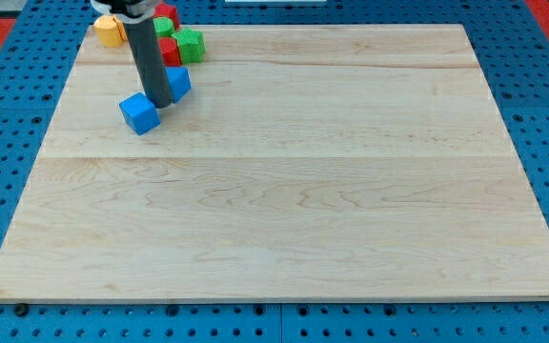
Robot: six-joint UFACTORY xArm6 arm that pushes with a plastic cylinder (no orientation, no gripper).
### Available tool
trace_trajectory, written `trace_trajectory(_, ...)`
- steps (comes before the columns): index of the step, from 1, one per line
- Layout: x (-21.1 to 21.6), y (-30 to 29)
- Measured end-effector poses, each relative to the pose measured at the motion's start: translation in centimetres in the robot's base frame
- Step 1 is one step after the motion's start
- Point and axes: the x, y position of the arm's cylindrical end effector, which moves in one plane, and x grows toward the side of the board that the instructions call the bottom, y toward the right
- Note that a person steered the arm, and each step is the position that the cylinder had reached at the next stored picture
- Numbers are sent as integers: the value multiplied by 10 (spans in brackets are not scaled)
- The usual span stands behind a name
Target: Nudge the blue triangle up a bit
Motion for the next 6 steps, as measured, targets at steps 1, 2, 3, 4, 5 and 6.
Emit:
trace_trajectory(1, 25, 13)
trace_trajectory(2, 23, 13)
trace_trajectory(3, -4, 0)
trace_trajectory(4, -16, -4)
trace_trajectory(5, -18, -35)
trace_trajectory(6, -8, -56)
